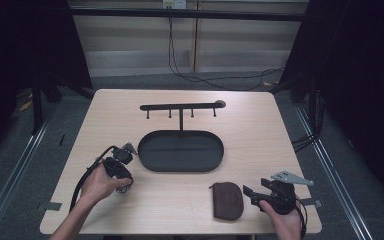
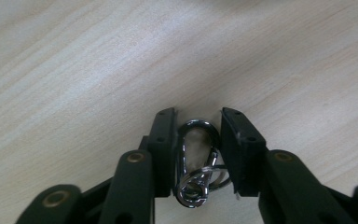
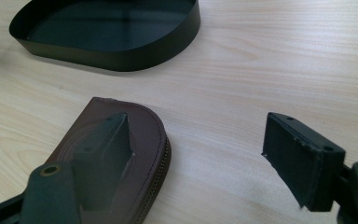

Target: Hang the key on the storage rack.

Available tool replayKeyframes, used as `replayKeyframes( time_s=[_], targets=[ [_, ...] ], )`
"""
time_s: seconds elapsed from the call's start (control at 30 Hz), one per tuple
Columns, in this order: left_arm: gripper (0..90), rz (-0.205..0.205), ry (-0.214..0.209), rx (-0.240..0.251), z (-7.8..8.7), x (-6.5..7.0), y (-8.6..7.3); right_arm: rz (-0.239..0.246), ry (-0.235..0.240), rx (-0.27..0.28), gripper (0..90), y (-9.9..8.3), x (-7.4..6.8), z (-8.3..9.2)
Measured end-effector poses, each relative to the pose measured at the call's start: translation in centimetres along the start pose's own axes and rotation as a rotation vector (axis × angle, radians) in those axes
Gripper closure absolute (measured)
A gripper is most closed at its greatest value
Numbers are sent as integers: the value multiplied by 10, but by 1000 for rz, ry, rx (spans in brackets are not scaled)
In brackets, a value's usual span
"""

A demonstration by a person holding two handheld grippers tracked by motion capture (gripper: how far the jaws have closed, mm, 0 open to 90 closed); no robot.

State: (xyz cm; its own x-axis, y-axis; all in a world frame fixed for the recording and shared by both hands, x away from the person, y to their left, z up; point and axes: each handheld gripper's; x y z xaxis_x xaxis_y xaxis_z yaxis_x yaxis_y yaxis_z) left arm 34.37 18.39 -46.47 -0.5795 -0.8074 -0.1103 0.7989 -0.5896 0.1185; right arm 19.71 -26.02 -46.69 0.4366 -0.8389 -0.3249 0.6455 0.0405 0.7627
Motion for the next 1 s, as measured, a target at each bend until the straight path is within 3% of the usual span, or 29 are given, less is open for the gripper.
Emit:
replayKeyframes(
  time_s=[0.07,0.5,0.67,0.73,1.0],
  targets=[
    [633,-24,42,-7,0,4,1,0,0,0,229,0,0,0],
    [683,-40,40,-28,0,4,4,0,1,1,230,0,0,0],
    [683,-18,-8,-7,2,-3,2,-5,-1,-1,230,0,1,0],
    [683,-13,-48,16,8,-8,0,-6,-2,-1,230,0,1,0],
    [684,7,-123,58,23,-14,-4,-7,-2,1,229,0,1,0]
  ],
)
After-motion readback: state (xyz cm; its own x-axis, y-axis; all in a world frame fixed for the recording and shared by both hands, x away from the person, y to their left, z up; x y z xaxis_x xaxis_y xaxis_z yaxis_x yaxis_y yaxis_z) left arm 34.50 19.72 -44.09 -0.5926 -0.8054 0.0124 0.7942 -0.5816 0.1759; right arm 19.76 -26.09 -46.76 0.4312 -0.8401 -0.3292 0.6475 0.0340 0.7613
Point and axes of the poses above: each handheld gripper's, and its own axes: z roughly backward along the jaws, y roughly out of its top, x roughly to its right, and after that the axes turned 11 degrees about y, right-handed
